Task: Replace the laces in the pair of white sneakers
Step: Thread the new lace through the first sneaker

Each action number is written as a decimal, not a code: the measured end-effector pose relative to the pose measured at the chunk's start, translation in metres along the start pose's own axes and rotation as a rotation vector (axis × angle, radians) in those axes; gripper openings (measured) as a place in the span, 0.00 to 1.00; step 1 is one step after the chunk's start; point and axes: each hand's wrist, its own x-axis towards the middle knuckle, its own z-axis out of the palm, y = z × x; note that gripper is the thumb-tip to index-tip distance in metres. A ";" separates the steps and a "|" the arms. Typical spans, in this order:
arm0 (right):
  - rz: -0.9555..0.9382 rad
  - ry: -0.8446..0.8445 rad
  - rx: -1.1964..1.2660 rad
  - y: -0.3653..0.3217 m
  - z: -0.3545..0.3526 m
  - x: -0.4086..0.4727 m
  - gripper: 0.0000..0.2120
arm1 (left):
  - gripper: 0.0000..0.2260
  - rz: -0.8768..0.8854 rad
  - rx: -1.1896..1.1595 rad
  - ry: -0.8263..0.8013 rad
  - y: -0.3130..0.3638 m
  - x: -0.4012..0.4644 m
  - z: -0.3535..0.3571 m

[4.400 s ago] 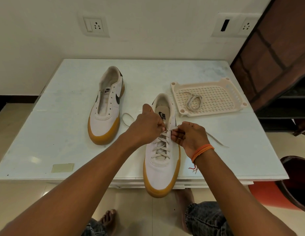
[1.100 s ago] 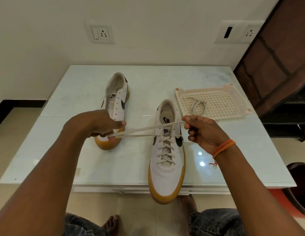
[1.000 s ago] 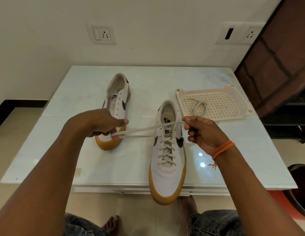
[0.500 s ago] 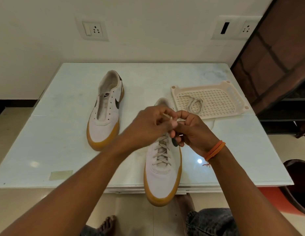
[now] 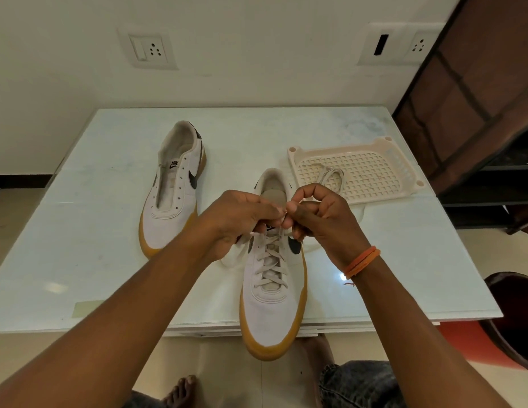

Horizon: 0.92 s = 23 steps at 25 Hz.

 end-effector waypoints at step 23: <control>0.293 0.247 -0.287 0.023 -0.006 0.011 0.06 | 0.05 0.340 0.896 0.384 -0.027 0.021 0.022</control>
